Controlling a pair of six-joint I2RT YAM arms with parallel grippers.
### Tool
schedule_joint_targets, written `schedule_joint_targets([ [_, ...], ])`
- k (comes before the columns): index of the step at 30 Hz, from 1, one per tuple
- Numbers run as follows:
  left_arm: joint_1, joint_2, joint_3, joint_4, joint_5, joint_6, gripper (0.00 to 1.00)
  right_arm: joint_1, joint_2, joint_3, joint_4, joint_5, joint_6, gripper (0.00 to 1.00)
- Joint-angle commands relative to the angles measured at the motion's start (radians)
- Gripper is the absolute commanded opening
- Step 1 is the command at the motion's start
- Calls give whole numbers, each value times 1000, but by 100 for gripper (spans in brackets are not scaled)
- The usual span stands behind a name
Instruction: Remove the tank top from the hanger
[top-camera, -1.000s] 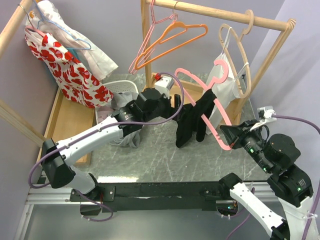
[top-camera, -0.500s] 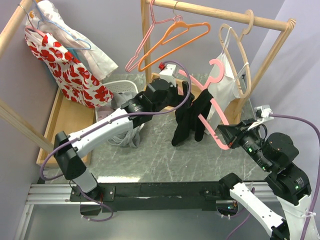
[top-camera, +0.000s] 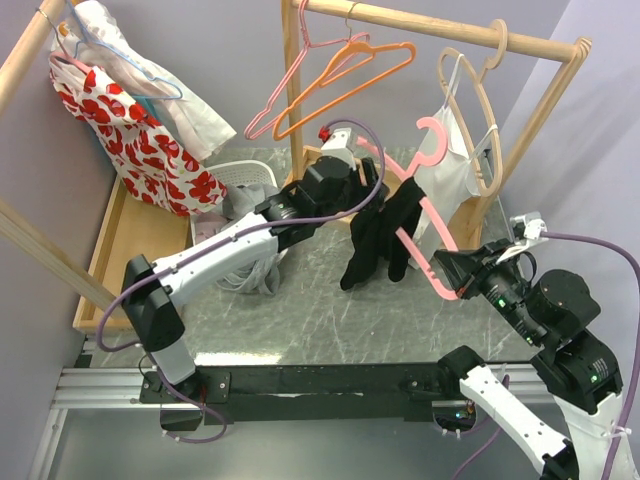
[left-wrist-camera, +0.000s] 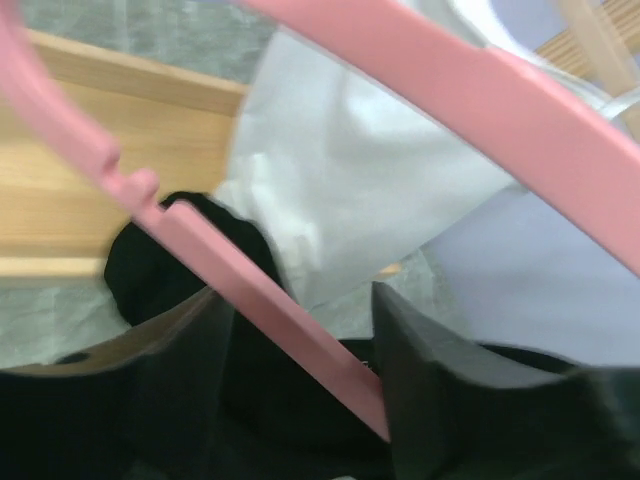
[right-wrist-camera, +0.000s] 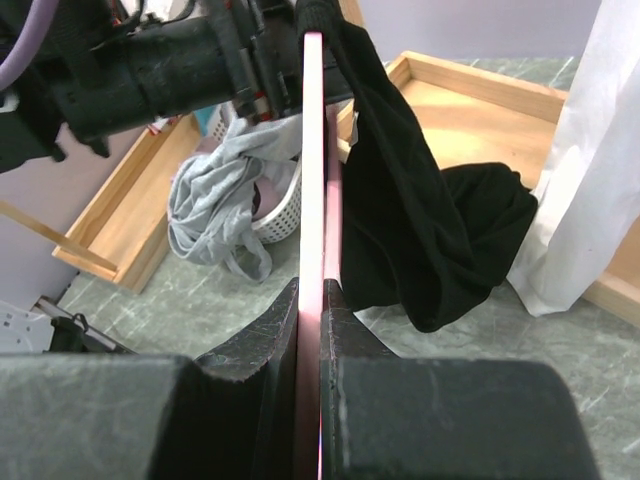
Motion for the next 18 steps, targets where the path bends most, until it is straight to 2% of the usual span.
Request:
schedule_joint_targets([
  [1, 1, 49, 84, 57, 31, -25, 50, 6, -24, 3, 85, -16, -8, 0],
  [2, 1, 52, 85, 57, 35, -31, 44, 6, -27, 1, 82, -20, -8, 0],
  [3, 1, 52, 77, 60, 38, -31, 33, 7, -25, 1, 79, -25, -10, 0],
  [11, 1, 44, 65, 36, 41, -13, 10, 6, -1, -23, 69, -137, -16, 0],
  [12, 1, 43, 64, 31, 41, -8, 2, 6, 7, -25, 66, -143, -19, 0],
  [13, 3, 41, 64, 25, 38, -2, 1, 7, 10, -25, 62, -149, -22, 2],
  [15, 1, 40, 64, 10, 36, 6, 1, 6, 10, -23, 62, -148, -20, 13],
  [17, 3, 35, 64, -2, 27, 17, 1, 6, 5, -19, 65, -129, -20, 31],
  [18, 4, 37, 67, -18, 24, 20, 1, 6, -1, -16, 63, -119, -17, 36],
])
